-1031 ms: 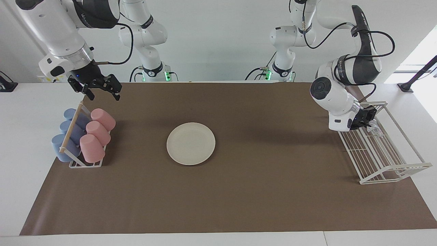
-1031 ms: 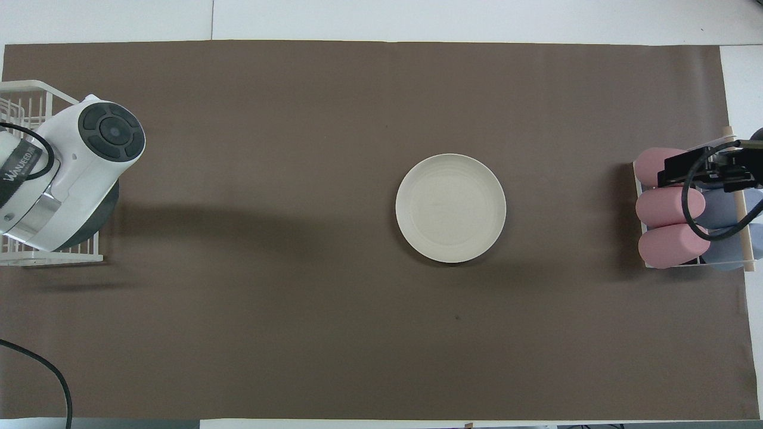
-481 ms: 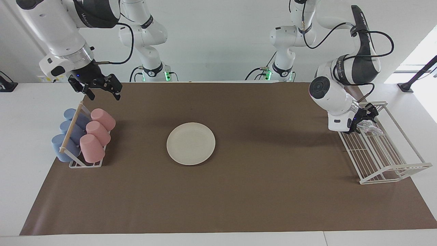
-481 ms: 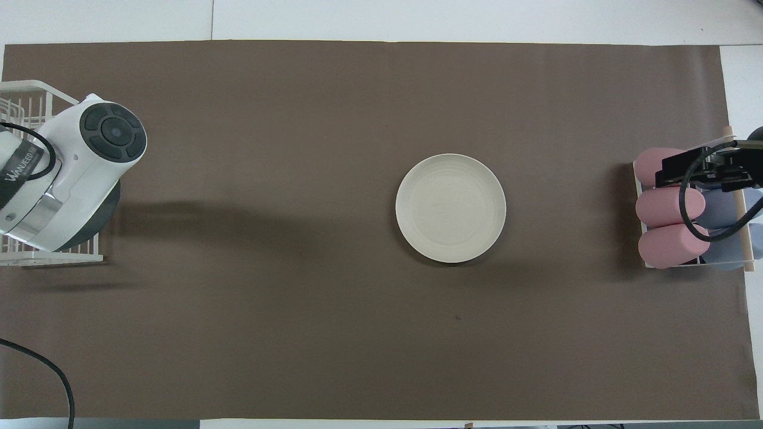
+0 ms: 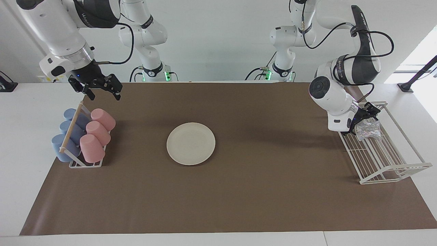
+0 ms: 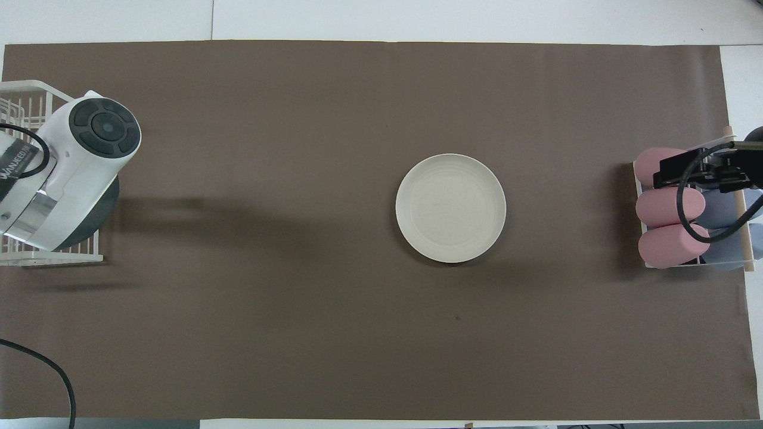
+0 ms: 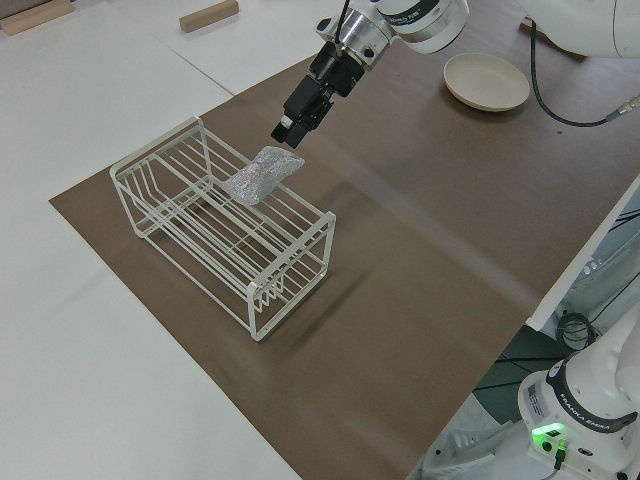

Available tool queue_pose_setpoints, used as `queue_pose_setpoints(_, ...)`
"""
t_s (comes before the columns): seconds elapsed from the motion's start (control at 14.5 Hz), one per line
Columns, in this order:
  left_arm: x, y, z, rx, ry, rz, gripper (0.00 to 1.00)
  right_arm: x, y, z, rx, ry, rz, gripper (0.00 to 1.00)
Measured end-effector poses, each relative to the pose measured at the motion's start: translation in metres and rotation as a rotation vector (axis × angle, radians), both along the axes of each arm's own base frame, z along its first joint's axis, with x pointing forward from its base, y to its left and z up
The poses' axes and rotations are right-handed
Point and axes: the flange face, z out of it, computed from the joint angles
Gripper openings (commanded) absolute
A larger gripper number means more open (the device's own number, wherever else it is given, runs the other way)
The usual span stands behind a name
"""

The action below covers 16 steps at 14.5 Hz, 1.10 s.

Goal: Wipe plate with sponge

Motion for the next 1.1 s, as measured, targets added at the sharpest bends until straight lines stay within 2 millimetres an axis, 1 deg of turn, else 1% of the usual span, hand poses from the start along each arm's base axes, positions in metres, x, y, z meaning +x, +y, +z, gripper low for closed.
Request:
queue_pose_setpoints(0.34,0.007,-0.013,0.033,-0.225,-0.049,0.109,1.0,0.0,0.002,0.0,0.0,0.0,0.004,1.0)
queue_pose_setpoints(0.41,0.007,-0.015,0.043,-0.281,-0.054,0.14,1.0,0.0,0.004,0.0,0.0,0.0,0.008,1.0)
queue_pose_setpoints(0.55,0.005,-0.019,0.068,-0.389,-0.062,0.197,1.0,0.0,0.008,0.0,0.0,0.0,0.015,1.0)
queue_pose_setpoints(0.62,0.002,-0.02,0.082,-0.431,-0.061,0.212,1.0,0.0,0.008,0.0,0.0,0.002,0.015,1.0)
queue_pose_setpoints(0.76,-0.012,-0.022,0.106,-0.493,-0.031,0.218,1.0,-0.001,0.008,0.0,0.0,0.01,0.016,1.0)
queue_pose_setpoints(1.1,-0.054,-0.031,0.142,-0.633,0.143,0.145,1.0,-0.001,0.008,0.003,0.0,0.01,0.016,1.0)
